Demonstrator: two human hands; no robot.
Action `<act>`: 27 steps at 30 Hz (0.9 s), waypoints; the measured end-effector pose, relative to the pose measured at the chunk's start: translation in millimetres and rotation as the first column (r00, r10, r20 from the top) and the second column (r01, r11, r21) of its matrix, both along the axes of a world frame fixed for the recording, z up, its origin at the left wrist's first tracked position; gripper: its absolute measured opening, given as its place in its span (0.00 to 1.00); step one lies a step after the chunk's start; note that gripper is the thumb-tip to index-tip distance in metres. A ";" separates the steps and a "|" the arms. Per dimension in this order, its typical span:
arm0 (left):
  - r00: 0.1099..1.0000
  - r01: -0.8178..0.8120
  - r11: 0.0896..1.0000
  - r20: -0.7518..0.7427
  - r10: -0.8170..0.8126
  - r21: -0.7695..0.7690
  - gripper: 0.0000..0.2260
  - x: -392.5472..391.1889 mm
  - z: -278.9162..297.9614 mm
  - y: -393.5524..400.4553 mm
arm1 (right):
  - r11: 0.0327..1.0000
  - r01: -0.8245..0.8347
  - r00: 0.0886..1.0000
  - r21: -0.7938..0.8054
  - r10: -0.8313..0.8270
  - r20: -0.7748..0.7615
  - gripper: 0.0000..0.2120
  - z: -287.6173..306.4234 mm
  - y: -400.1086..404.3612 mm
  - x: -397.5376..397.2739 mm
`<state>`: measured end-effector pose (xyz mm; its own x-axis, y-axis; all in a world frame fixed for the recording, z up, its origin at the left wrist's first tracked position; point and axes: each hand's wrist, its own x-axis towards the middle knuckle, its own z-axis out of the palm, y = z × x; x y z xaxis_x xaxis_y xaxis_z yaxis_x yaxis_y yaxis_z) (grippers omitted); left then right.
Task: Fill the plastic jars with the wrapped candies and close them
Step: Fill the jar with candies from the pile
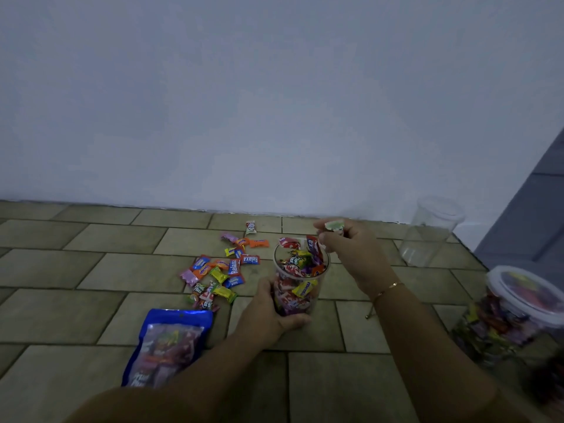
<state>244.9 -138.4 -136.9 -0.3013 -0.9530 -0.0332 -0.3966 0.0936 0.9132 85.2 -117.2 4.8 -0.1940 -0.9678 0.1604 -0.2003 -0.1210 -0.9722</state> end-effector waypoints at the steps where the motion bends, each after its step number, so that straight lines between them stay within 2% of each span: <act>1: 1.000 -0.001 1.000 -0.004 0.001 -0.001 0.39 -0.1 0.4 0.4 | 1.000 0.001 1.000 -0.012 -0.001 -0.012 0.12 -0.2 -0.1 1.9; 8: 1.000 0.019 1.000 -0.012 -0.019 0.019 0.41 1.1 0.1 0.4 | 0.999 0.024 0.998 -0.041 -0.026 -0.053 0.15 -5.2 3.0 17.7; 13: 1.000 0.015 0.999 -0.021 -0.014 0.031 0.44 2.7 -0.6 0.9 | 0.998 -0.018 0.999 -0.054 0.016 -0.046 0.11 -7.5 6.5 26.7; 17: 1.000 0.024 0.999 0.002 -0.024 0.028 0.42 1.4 3.6 1.8 | 0.994 -0.026 0.996 -0.103 0.017 -0.090 0.11 -7.8 9.1 31.6; 21: 1.000 0.027 0.999 0.007 -0.027 0.019 0.41 1.9 3.7 1.5 | 0.994 0.001 0.999 -0.109 0.005 0.050 0.08 -5.9 12.7 30.1; 23: 1.000 0.028 1.000 0.012 -0.029 0.012 0.41 2.6 4.0 1.8 | 0.985 0.071 0.993 -0.156 -0.055 0.104 0.07 -6.8 14.7 24.8; 25: 0.999 0.025 1.000 0.020 -0.025 0.009 0.40 2.4 4.4 0.9 | 0.965 0.200 0.977 -0.169 -0.184 0.105 0.08 -13.2 15.1 16.1; 27: 0.999 0.023 1.000 0.032 -0.023 -0.002 0.38 0.5 6.6 2.0 | 0.924 0.358 0.931 -0.132 -0.364 -0.022 0.08 -28.8 13.3 2.9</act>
<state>245.4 -136.4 -130.3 -0.3216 -0.9460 -0.0412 -0.4237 0.1048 0.8997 88.1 -103.8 -24.0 -0.5160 -0.8058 0.2906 -0.2959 -0.1507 -0.9433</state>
